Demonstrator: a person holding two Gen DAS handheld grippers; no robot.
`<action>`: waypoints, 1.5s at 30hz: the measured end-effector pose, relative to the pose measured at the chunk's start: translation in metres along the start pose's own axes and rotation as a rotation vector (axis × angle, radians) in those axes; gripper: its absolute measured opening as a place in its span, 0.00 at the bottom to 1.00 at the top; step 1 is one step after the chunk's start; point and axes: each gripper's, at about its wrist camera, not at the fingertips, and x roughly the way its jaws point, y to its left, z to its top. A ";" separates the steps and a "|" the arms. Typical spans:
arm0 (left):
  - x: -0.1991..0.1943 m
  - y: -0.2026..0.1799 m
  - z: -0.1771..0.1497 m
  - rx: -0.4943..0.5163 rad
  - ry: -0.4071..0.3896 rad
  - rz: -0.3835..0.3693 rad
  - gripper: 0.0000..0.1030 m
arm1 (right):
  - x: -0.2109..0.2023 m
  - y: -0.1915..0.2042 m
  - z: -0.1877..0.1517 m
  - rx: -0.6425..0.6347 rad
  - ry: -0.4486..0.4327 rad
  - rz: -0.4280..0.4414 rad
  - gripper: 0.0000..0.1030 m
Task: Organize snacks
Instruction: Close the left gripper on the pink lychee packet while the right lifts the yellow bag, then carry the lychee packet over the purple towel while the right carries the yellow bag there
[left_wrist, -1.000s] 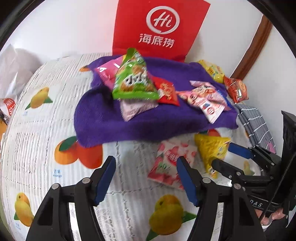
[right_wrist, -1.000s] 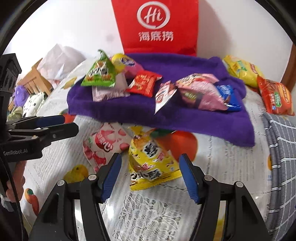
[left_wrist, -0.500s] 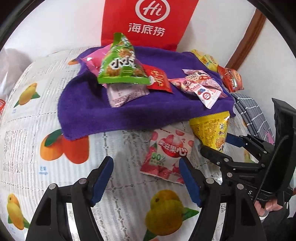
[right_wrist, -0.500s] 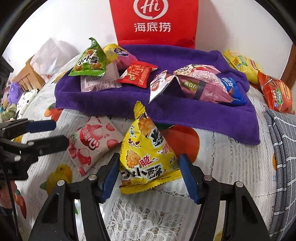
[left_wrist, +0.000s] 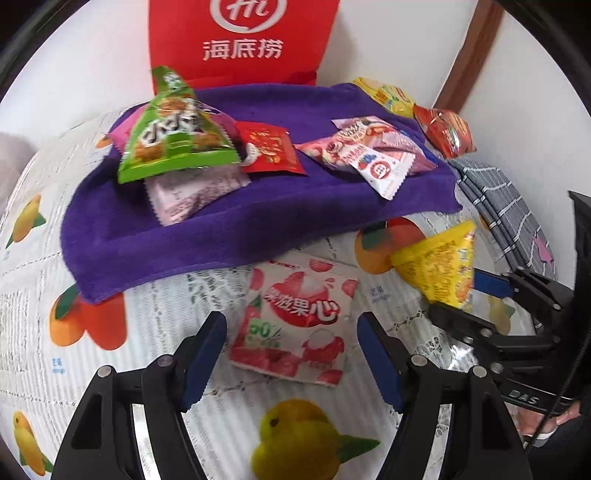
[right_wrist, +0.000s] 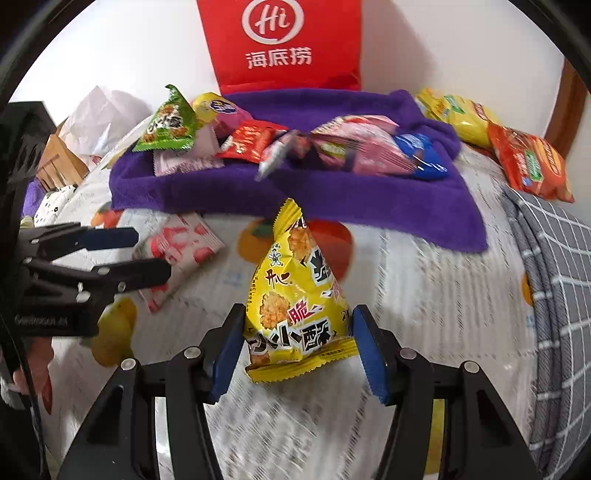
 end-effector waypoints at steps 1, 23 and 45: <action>0.002 -0.002 0.000 0.005 0.002 0.005 0.70 | -0.002 -0.002 -0.002 -0.001 0.004 0.003 0.56; 0.014 -0.022 -0.004 0.102 -0.049 0.130 0.64 | 0.007 -0.003 -0.009 -0.053 0.010 -0.055 0.62; -0.036 -0.018 -0.011 0.063 -0.091 0.076 0.57 | -0.042 -0.001 0.011 -0.008 -0.084 -0.020 0.53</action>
